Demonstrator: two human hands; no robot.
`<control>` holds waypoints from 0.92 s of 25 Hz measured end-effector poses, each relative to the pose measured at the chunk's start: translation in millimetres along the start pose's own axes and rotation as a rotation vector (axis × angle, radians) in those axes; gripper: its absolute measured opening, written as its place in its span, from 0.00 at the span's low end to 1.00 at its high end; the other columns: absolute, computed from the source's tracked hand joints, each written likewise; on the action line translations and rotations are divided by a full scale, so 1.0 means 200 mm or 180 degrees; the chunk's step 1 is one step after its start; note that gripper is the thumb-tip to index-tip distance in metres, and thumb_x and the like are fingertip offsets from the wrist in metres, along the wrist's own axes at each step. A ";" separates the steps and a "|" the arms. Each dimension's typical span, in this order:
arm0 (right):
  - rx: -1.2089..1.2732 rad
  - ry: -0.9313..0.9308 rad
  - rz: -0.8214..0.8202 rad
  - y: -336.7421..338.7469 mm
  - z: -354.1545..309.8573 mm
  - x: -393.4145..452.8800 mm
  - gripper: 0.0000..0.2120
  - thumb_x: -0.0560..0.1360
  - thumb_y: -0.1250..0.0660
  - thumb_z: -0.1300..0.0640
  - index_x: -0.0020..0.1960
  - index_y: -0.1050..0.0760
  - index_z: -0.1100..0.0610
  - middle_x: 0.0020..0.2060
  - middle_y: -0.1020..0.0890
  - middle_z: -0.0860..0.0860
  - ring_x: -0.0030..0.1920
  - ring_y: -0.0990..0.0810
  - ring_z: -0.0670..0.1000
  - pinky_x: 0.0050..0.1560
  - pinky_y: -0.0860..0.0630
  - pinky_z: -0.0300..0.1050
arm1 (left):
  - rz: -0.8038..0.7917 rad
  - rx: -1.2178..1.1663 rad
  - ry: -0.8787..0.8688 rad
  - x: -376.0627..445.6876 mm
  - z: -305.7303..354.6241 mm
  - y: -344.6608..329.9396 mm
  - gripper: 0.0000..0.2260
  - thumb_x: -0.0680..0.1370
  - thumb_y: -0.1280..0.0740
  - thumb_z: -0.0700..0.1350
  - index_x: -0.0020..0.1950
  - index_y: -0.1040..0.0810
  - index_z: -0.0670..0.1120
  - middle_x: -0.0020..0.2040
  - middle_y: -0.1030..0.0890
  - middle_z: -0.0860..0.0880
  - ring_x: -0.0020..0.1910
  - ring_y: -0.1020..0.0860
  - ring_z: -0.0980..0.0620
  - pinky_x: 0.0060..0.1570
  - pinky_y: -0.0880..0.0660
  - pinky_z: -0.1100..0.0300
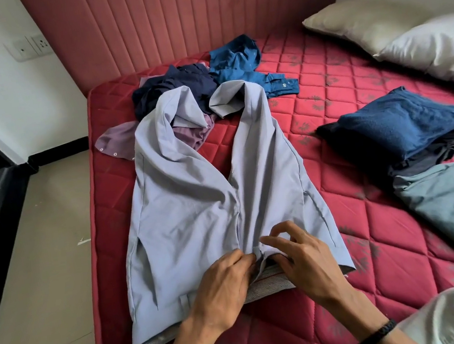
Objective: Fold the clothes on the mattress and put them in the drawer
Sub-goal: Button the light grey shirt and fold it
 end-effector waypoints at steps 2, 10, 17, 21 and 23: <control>-0.0024 0.0101 -0.0091 0.00 -0.01 0.00 0.28 0.70 0.26 0.63 0.65 0.22 0.41 0.58 0.23 0.41 0.47 0.20 0.46 0.44 0.23 0.40 | -0.0058 0.0148 0.0008 0.00 0.01 -0.02 0.25 0.82 0.38 0.39 0.75 0.32 0.59 0.51 0.25 0.56 0.48 0.22 0.54 0.53 0.23 0.60; -0.0283 0.0027 -0.0117 -0.01 0.02 0.00 0.19 0.77 0.40 0.55 0.65 0.24 0.41 0.60 0.21 0.39 0.52 0.19 0.50 0.41 0.18 0.51 | -0.0210 -0.0133 -0.0037 0.02 -0.01 0.01 0.18 0.83 0.38 0.43 0.70 0.28 0.61 0.50 0.27 0.56 0.48 0.22 0.55 0.50 0.22 0.55; -0.0360 0.0155 -0.0427 0.02 0.00 -0.02 0.17 0.73 0.37 0.61 0.56 0.23 0.44 0.57 0.20 0.37 0.50 0.21 0.49 0.41 0.20 0.52 | -0.0564 0.0115 0.0298 -0.11 -0.16 0.18 0.22 0.76 0.33 0.38 0.64 0.26 0.61 0.53 0.30 0.60 0.45 0.24 0.58 0.49 0.27 0.64; -0.0665 0.0310 -0.0685 0.06 -0.04 -0.11 0.14 0.75 0.35 0.58 0.56 0.22 0.42 0.58 0.21 0.34 0.47 0.25 0.47 0.32 0.23 0.48 | -0.0573 0.0667 0.0094 -0.22 -0.12 0.28 0.25 0.75 0.32 0.34 0.65 0.27 0.60 0.54 0.32 0.59 0.46 0.27 0.60 0.51 0.25 0.63; -0.0758 0.0270 -0.0975 0.04 -0.05 -0.15 0.15 0.75 0.38 0.55 0.57 0.21 0.41 0.57 0.20 0.34 0.49 0.24 0.48 0.32 0.24 0.46 | -0.0774 0.0742 0.0146 -0.30 -0.13 0.27 0.27 0.76 0.33 0.34 0.67 0.28 0.62 0.54 0.32 0.59 0.50 0.24 0.58 0.55 0.23 0.61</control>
Point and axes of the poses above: each hand's wrist, its own x-axis towards the middle knuckle, its own y-axis out of the back of the hand, z = x × y, the point moved 4 cm from there along x, towards the middle knuckle
